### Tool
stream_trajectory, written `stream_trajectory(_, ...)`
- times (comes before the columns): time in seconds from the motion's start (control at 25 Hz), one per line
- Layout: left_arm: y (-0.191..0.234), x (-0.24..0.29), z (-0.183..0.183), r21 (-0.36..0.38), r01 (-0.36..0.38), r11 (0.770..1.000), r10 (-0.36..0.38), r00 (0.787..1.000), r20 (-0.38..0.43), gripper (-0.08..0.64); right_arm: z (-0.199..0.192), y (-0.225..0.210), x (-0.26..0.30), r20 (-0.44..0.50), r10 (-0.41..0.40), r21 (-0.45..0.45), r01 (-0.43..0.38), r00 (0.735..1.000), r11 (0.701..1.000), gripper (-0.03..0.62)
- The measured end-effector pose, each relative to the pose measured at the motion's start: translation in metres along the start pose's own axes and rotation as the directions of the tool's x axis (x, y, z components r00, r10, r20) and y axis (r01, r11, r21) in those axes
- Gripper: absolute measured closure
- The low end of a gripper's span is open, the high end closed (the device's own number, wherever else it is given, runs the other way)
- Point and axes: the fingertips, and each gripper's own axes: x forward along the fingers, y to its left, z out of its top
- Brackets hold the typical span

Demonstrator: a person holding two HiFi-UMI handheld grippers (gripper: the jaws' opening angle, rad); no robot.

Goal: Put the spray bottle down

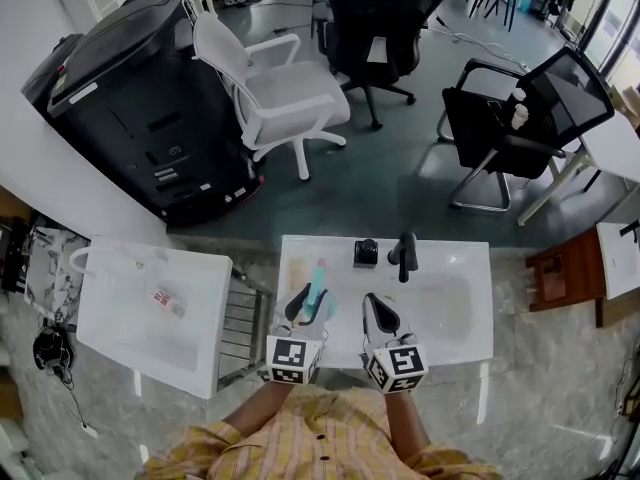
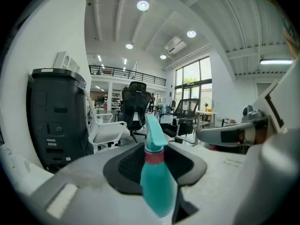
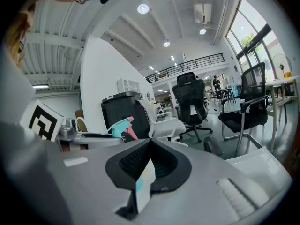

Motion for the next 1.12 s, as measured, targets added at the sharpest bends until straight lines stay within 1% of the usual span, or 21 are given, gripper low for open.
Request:
stream_trajectory(0.28,0.010,0.029,-0.004,-0.003,-0.031,1.000,0.031,0.999,-0.016,0.422,-0.013,-0.011,0.009,-0.027,0.011,0.028,-0.010,1.000,1.000,0.592)
stream_trajectory(0.44,0.014,0.048,-0.004,-0.001,-0.036,0.999,0.036,0.999,-0.017,0.422,-0.021,-0.017,0.011,-0.040,0.016,0.039,-0.014,0.999,0.999,0.592)
stream_trajectory(0.64,0.020,0.071,-0.006,0.018,-0.042,0.999,0.043,0.999,-0.020,0.420,-0.026,-0.021,0.010,-0.045,0.021,0.045,-0.019,0.999,0.999,0.592)
stream_trajectory(0.92,0.033,0.099,-0.018,-0.010,-0.059,0.998,0.058,0.998,-0.030,0.420,-0.033,-0.029,0.009,-0.053,0.015,0.062,-0.011,0.999,0.998,0.592)
stream_trajectory(1.12,0.039,0.117,-0.026,-0.005,-0.062,0.998,0.061,0.997,-0.043,0.420,-0.036,-0.034,0.009,-0.060,0.011,0.073,-0.006,0.998,0.997,0.592)
